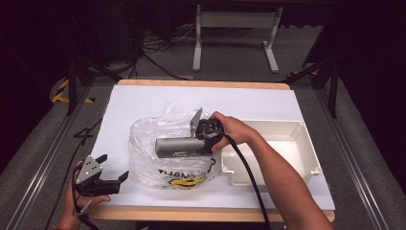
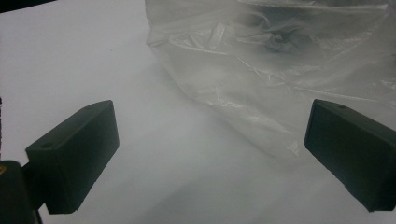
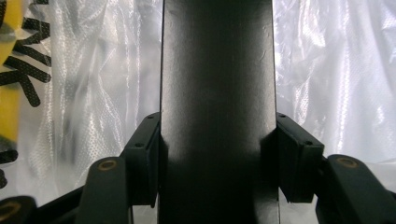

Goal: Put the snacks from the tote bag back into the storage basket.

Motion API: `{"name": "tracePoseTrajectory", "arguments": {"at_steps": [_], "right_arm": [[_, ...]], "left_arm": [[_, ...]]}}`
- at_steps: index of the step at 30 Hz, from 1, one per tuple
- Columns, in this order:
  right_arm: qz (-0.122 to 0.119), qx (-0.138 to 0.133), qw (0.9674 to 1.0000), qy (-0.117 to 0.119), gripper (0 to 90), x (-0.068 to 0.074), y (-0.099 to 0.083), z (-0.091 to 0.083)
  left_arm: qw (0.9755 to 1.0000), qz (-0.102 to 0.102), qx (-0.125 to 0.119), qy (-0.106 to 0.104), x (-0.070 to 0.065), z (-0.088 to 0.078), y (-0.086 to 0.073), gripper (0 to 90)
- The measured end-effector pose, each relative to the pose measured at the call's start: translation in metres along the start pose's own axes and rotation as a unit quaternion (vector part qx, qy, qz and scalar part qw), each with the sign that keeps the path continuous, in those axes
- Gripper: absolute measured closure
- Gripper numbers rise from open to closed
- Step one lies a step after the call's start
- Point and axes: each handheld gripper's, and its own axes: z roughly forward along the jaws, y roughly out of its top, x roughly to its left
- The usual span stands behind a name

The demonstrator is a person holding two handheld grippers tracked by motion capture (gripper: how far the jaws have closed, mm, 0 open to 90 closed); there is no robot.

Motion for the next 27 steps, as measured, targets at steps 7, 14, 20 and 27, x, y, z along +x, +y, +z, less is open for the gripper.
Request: {"name": "tracePoseTrajectory", "arguments": {"at_steps": [7, 14, 20, 27], "right_arm": [[-0.009, -0.021, 0.9997, -0.007, 42.6, 0.002, 0.002, -0.009], [-0.015, -0.036, 0.9991, -0.015, 42.6, 0.005, 0.007, -0.015], [-0.025, -0.038, 0.9989, -0.015, 42.6, 0.008, 0.009, -0.017], [-0.03, -0.038, 0.9987, -0.018, 42.6, 0.007, 0.011, -0.022]], "left_arm": [[1.0, -0.002, -0.001, 0.001, 0.0, 0.0, 0.0, 3.9], [1.0, -0.002, -0.003, 0.001, 0.0, -0.001, 0.0, 3.8], [1.0, 0.001, -0.004, 0.001, 0.0, -0.001, 0.0, 3.9], [1.0, 0.001, -0.005, 0.002, 0.002, -0.001, 0.0, 3.9]]}}
